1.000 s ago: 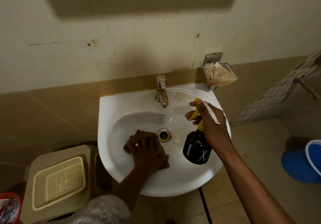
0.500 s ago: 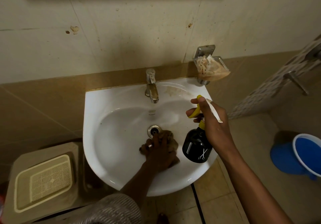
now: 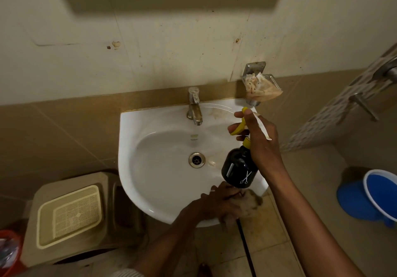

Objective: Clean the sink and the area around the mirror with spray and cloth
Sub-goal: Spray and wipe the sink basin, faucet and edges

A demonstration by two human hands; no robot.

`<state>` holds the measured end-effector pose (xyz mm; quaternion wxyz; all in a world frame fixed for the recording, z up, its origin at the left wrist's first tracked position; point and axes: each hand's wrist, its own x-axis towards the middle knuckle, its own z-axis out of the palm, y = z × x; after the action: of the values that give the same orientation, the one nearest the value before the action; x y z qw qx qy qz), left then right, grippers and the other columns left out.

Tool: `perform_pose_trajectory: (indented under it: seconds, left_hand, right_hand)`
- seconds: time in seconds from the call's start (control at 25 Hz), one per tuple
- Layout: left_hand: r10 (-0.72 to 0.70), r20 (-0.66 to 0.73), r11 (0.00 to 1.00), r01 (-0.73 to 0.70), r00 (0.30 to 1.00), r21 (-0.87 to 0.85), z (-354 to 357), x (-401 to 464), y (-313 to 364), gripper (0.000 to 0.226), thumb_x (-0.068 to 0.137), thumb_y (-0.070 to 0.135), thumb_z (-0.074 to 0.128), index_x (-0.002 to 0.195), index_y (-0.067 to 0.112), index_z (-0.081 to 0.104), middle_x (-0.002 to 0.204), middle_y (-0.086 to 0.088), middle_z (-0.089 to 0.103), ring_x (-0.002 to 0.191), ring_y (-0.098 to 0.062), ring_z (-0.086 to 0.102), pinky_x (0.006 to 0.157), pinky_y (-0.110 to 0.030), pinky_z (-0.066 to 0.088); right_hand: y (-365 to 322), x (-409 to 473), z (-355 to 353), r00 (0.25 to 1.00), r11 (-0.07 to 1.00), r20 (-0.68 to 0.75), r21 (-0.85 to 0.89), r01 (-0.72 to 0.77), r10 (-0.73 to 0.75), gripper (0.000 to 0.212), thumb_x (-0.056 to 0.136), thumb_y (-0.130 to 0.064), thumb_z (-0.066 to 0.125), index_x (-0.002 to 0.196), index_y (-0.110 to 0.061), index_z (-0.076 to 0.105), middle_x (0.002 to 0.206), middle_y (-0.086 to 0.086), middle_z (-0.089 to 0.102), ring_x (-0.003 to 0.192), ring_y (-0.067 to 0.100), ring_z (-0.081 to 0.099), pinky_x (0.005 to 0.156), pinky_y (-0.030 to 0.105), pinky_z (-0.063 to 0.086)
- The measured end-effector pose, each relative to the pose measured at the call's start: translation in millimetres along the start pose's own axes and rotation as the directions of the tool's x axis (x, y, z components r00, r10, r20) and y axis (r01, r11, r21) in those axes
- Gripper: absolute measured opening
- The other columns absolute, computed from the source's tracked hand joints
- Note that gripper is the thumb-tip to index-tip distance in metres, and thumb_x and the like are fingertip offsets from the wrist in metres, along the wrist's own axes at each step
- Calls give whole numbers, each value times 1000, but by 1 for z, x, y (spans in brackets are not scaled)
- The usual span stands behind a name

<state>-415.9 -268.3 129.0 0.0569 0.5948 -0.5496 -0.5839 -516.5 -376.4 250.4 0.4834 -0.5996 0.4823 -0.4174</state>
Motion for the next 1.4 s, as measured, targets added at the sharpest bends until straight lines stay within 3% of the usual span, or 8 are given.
perform_pose_trajectory:
  seconds: [0.16, 0.56, 0.68, 0.88, 1.0, 1.08, 1.28, 1.4]
  left_hand:
    - [251, -18, 951, -243, 968, 192, -3, -34, -26, 72, 78, 38, 78, 142, 21, 50, 144, -10, 38, 132, -29, 38, 116, -48, 33]
    - [132, -107, 870, -63, 985, 489, -84, -125, -93, 47, 77, 21, 78, 122, 27, 63, 135, 9, 44, 123, -19, 37, 107, -27, 27]
    - [100, -284, 895, 39, 954, 445, -114, -145, -119, 31, 87, 21, 71, 116, 32, 65, 131, 11, 47, 121, -15, 35, 91, -9, 27]
    - [-113, -501, 895, 307, 858, 323, -173, -163, -130, 34, 85, 19, 70, 118, 18, 66, 140, -10, 48, 128, -33, 42, 108, -41, 37]
    - [-72, -744, 981, 183, 664, 68, -202, -160, -127, 42, 73, 28, 75, 112, 13, 68, 131, -22, 52, 123, -44, 48, 103, -44, 42]
    - [-21, -830, 977, 189, 558, 102, -212, -144, -111, 49, 71, 32, 81, 117, 24, 66, 140, -18, 46, 131, -41, 42, 110, -51, 39]
    - [-71, -757, 903, 365, 650, 229, -201, -85, -82, 36, 80, 38, 70, 115, 39, 64, 139, -4, 41, 131, -37, 37, 108, -57, 34]
    - [-34, -774, 797, 485, 632, 361, -170, -74, -106, 39, 77, 35, 66, 115, 34, 61, 136, -6, 39, 128, -38, 36, 100, -50, 34]
  right_hand:
    - [-11, -10, 9, 1000, 1000, 14, -8, 8, -8, 37, 107, -50, 49, 103, -26, 76, 84, 2, 82, 90, 28, 77, 82, 41, 60]
    - [-34, -20, 16, 999, 999, 14, -21, 32, -31, 37, 104, -54, 48, 100, -31, 77, 83, -1, 82, 91, 30, 76, 82, 38, 61]
    - [-37, -20, 15, 1000, 1000, 6, -9, 26, -26, 39, 104, -54, 49, 101, -28, 77, 84, -2, 82, 90, 30, 75, 80, 34, 60]
    - [-37, -21, 17, 1000, 1000, 17, -3, 25, -25, 38, 106, -50, 51, 100, -24, 78, 84, -2, 82, 94, 34, 75, 87, 50, 60]
    - [-34, -20, 20, 999, 999, 23, 21, 25, -25, 35, 105, -50, 51, 99, -28, 78, 85, 2, 82, 94, 34, 75, 87, 52, 60]
    - [-32, -18, 23, 999, 999, 27, 29, 24, -25, 34, 106, -48, 50, 99, -29, 78, 85, 2, 82, 93, 33, 75, 87, 52, 60]
    - [-23, -17, 20, 999, 999, 23, 4, 36, -36, 36, 107, -49, 49, 100, -28, 78, 86, 0, 82, 91, 26, 77, 86, 50, 60]
    - [-20, -18, 12, 999, 999, 8, 0, 36, -36, 36, 106, -51, 48, 101, -30, 78, 87, -1, 83, 90, 24, 77, 86, 48, 61]
